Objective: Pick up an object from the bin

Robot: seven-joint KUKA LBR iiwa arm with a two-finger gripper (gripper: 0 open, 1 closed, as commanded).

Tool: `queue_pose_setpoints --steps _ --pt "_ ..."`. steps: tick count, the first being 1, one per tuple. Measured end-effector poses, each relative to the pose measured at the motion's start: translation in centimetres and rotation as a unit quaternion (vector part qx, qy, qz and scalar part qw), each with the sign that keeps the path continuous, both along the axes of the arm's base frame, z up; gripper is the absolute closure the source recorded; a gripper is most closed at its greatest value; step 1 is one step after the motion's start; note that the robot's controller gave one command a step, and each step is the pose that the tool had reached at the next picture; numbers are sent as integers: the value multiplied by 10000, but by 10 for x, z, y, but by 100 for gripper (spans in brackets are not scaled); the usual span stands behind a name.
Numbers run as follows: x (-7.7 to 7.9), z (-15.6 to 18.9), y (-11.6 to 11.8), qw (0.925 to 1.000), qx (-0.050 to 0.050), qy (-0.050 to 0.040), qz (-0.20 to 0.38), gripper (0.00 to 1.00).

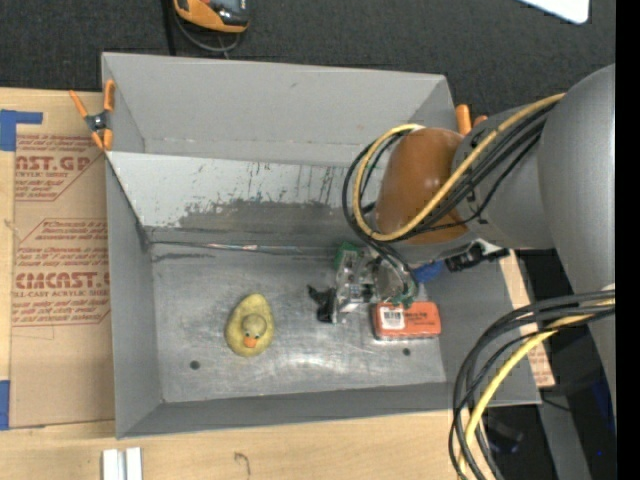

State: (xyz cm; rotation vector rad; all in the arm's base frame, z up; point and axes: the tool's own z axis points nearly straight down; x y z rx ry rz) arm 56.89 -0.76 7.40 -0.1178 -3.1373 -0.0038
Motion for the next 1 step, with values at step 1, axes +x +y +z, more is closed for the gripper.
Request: queue_pose_setpoints --steps 1 --pt "8 160 5 9998 -8 -47 -170 100"
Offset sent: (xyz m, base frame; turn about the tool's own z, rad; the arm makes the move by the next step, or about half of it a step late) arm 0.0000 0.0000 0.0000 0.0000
